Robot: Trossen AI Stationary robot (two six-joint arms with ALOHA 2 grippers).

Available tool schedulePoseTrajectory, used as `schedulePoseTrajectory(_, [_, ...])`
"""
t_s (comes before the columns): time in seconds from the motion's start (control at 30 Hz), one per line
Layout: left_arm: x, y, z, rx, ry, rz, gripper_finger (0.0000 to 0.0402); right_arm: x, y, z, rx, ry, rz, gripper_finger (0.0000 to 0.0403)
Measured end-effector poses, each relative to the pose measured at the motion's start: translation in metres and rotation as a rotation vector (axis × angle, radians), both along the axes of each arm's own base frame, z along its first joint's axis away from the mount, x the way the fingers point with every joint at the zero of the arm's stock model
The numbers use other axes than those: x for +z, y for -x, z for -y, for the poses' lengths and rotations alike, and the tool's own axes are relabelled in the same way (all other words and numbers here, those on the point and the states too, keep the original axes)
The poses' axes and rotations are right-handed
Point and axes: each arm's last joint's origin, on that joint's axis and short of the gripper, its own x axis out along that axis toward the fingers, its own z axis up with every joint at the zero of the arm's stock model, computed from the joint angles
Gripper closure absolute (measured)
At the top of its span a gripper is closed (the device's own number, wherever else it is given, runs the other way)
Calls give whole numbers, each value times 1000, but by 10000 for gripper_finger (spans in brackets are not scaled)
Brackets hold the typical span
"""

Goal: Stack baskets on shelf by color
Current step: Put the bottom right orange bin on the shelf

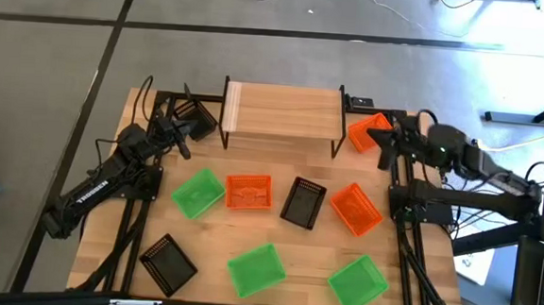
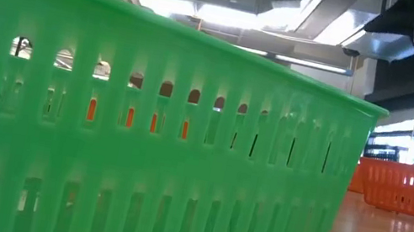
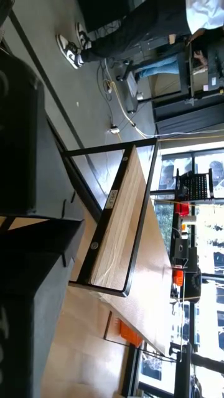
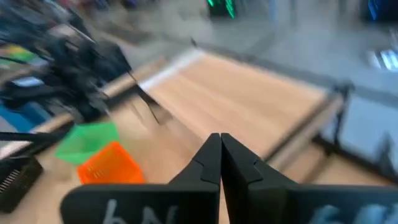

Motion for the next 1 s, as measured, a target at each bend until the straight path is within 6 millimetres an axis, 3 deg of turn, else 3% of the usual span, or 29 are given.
schedulePoseTrajectory(0.23, [0,0,0,0,0,0,401,20,-16,9,-119,-251,-373,403])
schedulePoseTrajectory(0.37, [0,0,0,0,0,0,401,29,-17,11,-86,-396,-529,403])
schedulePoseTrajectory(0.63, [0,0,0,0,0,0,401,30,-29,16,-24,-606,-607,403])
schedulePoseTrajectory(1.0, [1,0,0,9,-18,3,401,15,-53,28,-76,-616,-713,390])
